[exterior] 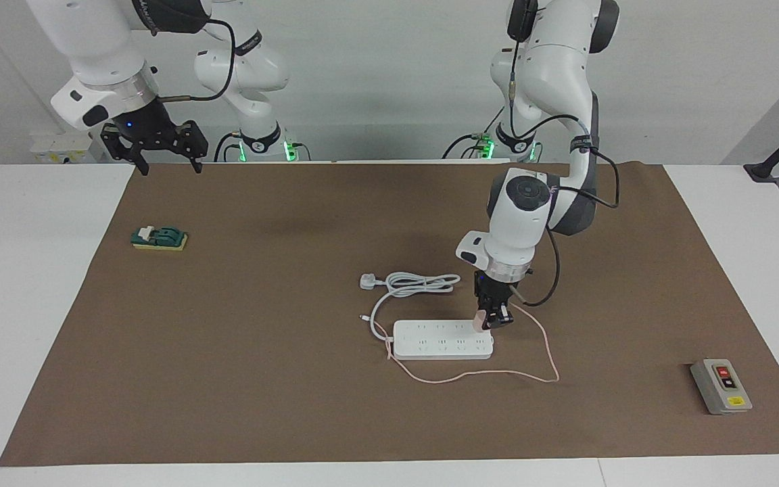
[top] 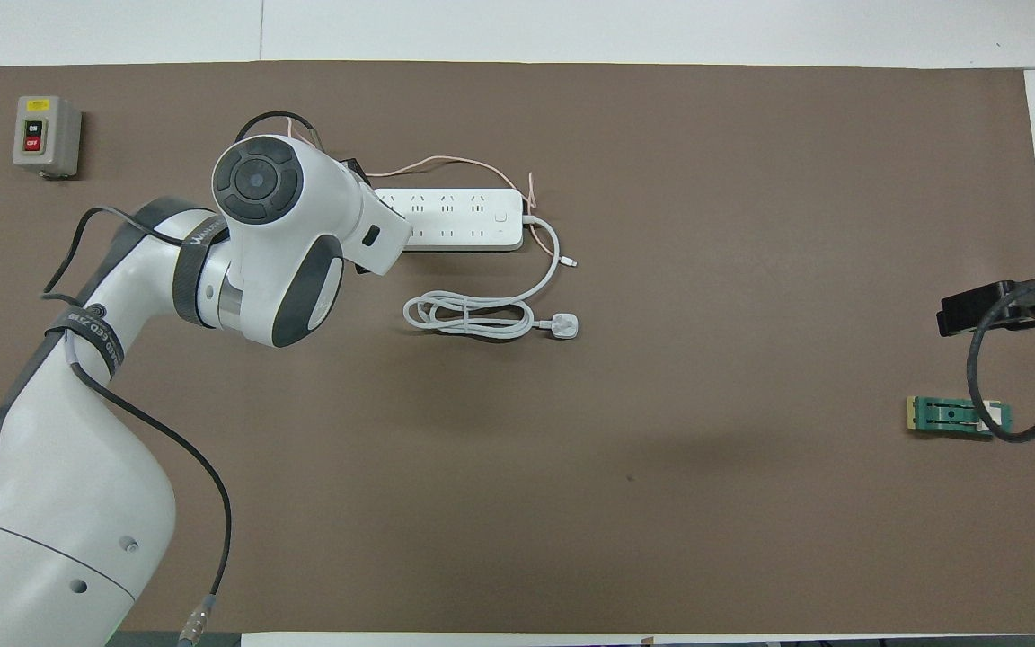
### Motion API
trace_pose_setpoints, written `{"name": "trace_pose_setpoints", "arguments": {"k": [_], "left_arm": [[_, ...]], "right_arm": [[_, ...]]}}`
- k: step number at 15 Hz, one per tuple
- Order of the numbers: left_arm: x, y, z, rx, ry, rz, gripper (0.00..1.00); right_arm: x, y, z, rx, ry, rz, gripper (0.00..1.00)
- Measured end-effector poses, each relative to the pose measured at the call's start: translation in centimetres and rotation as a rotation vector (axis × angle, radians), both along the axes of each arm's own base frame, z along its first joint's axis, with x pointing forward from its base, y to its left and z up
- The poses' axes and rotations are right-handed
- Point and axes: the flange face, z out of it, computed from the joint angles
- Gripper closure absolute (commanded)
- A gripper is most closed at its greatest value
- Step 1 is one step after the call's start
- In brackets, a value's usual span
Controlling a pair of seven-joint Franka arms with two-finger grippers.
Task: Plug charger into power strip
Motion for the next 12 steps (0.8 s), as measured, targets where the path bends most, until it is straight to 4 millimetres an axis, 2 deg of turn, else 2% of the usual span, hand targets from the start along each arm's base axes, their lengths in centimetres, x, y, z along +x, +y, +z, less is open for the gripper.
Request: {"name": "trace_pose_setpoints", "arguments": {"k": [12], "left_arm": [[-0.65, -0.04, 0.05, 0.007, 0.029, 0.028, 1.0]], "right_arm": [[-0.01, -0.09, 0.02, 0.0, 0.0, -0.002, 0.0]]}}
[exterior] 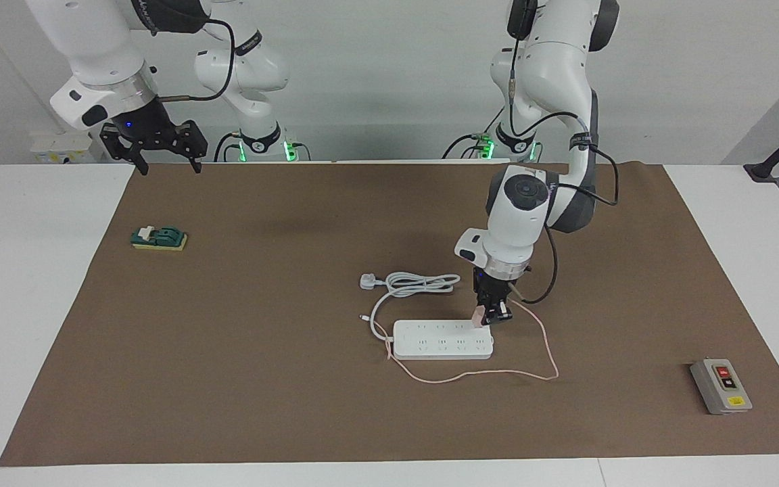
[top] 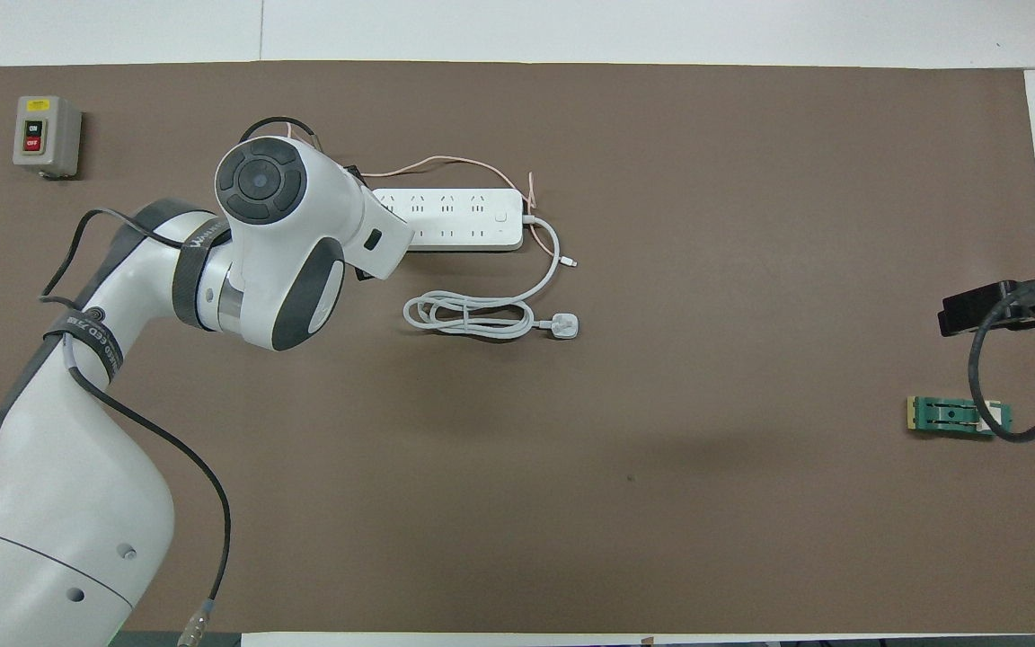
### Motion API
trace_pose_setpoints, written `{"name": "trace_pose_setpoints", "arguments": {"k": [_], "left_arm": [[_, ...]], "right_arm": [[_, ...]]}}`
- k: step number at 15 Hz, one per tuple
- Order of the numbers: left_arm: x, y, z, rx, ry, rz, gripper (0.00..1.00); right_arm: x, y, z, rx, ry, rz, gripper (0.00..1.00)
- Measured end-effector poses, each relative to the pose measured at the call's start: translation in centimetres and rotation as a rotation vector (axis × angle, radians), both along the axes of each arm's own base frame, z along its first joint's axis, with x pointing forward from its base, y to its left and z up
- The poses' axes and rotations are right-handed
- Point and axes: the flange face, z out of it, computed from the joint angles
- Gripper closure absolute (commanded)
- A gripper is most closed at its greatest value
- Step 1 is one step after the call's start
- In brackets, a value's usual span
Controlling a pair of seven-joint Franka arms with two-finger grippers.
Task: Plug charger into power strip
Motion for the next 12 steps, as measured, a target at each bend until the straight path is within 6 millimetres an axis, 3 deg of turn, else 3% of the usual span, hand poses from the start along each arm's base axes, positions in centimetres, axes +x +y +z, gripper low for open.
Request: {"name": "trace_pose_setpoints", "arguments": {"k": [12], "left_arm": [[0.04, -0.06, -0.06, 0.032, -0.031, -0.015, 1.0]], "right_arm": [[0.0, -0.15, 0.0, 0.0, 0.0, -0.003, 0.0]]}}
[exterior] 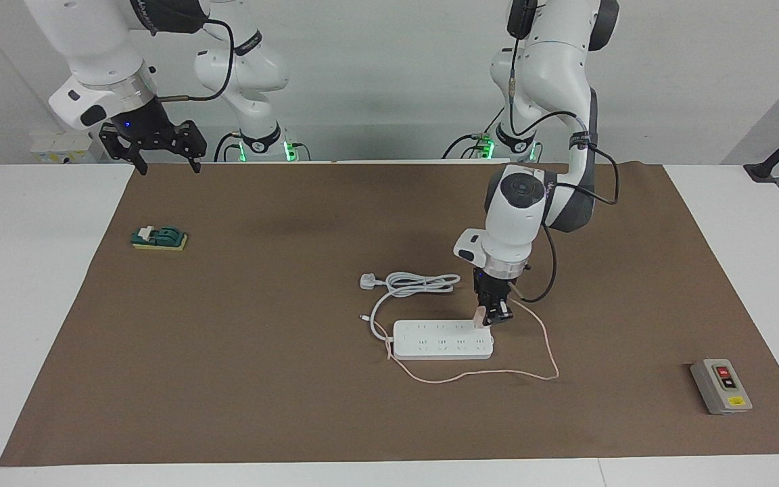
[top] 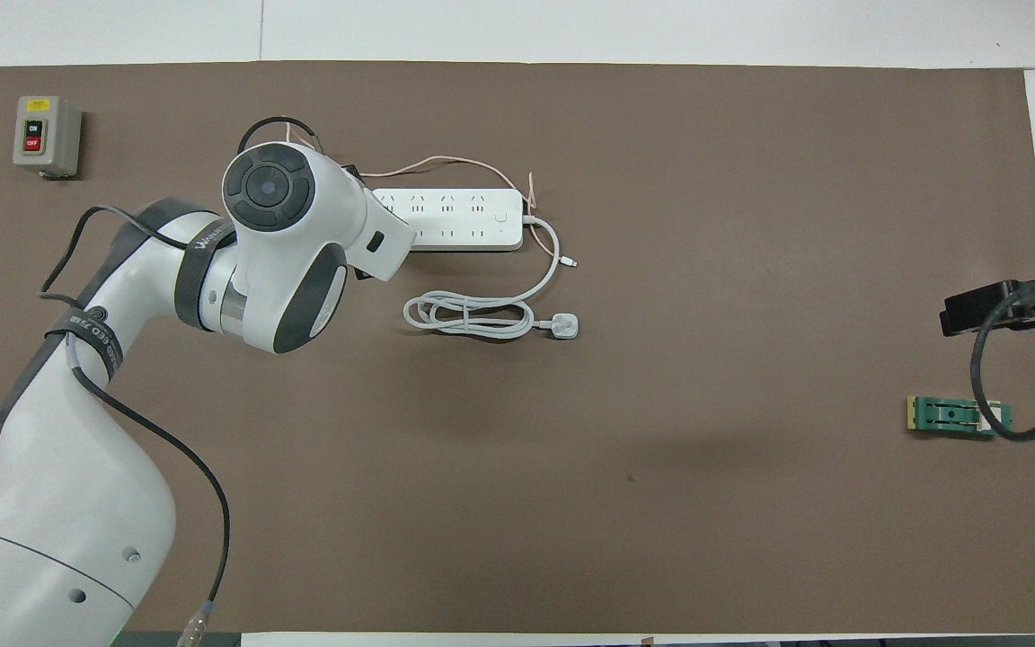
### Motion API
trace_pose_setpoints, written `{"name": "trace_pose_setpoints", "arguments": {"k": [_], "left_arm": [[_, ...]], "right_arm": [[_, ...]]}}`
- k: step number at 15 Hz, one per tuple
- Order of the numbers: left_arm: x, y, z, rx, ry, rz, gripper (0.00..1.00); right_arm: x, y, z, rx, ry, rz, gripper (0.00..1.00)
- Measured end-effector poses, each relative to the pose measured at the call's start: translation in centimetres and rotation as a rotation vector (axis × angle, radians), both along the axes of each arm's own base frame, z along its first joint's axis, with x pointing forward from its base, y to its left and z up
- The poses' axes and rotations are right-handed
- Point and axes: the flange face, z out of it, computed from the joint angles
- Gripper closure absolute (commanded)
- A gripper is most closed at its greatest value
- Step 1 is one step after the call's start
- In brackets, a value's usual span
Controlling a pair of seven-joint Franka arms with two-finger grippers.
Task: Plug charger into power strip
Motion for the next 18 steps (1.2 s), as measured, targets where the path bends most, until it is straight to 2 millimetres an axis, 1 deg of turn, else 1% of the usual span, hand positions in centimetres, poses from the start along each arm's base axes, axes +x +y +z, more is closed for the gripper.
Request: {"name": "trace_pose_setpoints", "arguments": {"k": [9, 18], "left_arm": [[0.1, -0.2, -0.1, 0.002, -0.02, -0.01, 1.0], [-0.3, -1.1, -0.1, 0.0, -0.02, -0.025, 1.0]], "right_arm": [[0.0, 0.0, 0.0, 0.0, 0.0, 0.0, 0.0], [0.0, 0.0, 0.0, 0.0, 0.0, 0.0, 0.0]]}}
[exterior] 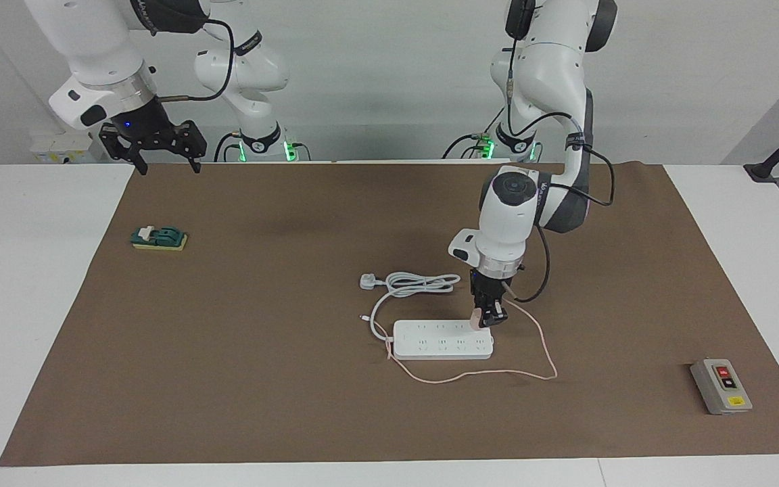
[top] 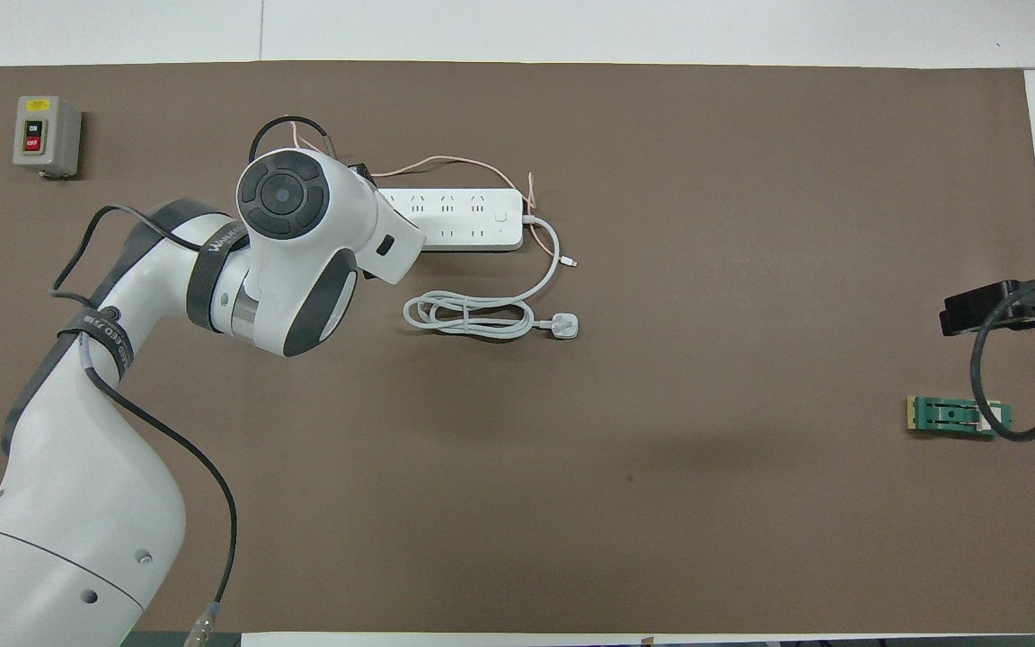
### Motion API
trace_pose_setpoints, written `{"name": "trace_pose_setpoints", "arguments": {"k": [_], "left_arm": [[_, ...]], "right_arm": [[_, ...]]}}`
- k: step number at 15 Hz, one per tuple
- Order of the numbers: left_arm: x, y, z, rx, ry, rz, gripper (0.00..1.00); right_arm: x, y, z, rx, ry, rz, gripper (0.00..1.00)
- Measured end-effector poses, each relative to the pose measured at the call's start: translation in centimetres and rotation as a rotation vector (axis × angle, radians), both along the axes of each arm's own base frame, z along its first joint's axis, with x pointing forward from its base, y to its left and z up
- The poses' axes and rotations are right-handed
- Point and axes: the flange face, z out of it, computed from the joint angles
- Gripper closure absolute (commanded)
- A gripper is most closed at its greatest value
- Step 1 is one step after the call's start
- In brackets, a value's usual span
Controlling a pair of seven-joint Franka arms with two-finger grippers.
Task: Plug charger into power strip
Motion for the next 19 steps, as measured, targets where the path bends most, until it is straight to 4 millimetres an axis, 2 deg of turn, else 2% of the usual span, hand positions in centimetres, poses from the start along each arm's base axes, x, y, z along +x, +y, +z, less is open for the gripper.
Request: {"name": "trace_pose_setpoints", "arguments": {"k": [19], "left_arm": [[0.18, -0.02, 0.08, 0.024, 0.04, 0.001, 1.0]], "right_arm": [[0.0, 0.0, 0.0, 0.0, 0.0, 0.0, 0.0]]}}
